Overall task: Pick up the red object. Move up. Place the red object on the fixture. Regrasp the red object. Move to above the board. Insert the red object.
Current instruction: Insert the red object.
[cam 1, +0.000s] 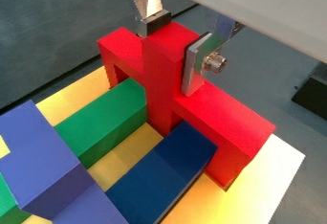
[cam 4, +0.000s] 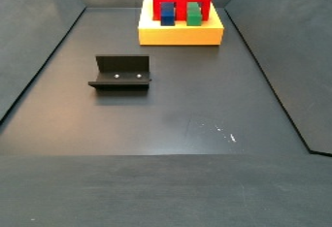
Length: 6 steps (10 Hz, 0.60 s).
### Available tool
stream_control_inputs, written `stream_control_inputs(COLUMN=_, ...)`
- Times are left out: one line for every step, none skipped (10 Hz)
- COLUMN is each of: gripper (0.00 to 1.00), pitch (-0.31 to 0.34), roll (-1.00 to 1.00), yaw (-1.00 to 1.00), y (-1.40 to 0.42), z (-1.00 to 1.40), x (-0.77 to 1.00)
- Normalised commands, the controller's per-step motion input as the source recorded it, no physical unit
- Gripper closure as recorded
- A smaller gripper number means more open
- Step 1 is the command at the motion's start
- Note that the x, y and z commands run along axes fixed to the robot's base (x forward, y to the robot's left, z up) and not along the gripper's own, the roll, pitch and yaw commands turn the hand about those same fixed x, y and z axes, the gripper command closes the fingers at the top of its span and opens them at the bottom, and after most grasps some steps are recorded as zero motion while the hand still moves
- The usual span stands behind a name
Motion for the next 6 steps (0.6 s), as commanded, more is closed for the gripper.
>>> stream_control_inputs(gripper=1.00, pitch=-0.081, roll=0.00, yaw=0.00, y=0.00, z=-0.31, x=0.00)
stream_control_inputs(gripper=1.00, pitch=-0.097, roll=-0.02, yaw=0.00, y=0.00, z=-0.47, x=0.19)
stream_control_inputs(gripper=1.00, pitch=-0.091, roll=-0.02, yaw=0.00, y=0.00, z=-0.49, x=0.28)
stream_control_inputs(gripper=1.00, pitch=-0.073, roll=0.00, yaw=0.00, y=0.00, z=-0.43, x=0.21)
stream_control_inputs(gripper=1.00, pitch=-0.089, roll=0.00, yaw=0.00, y=0.00, z=-0.41, x=0.00)
stream_control_inputs(gripper=1.00, pitch=-0.081, roll=0.00, yaw=0.00, y=0.00, z=-0.35, x=0.00)
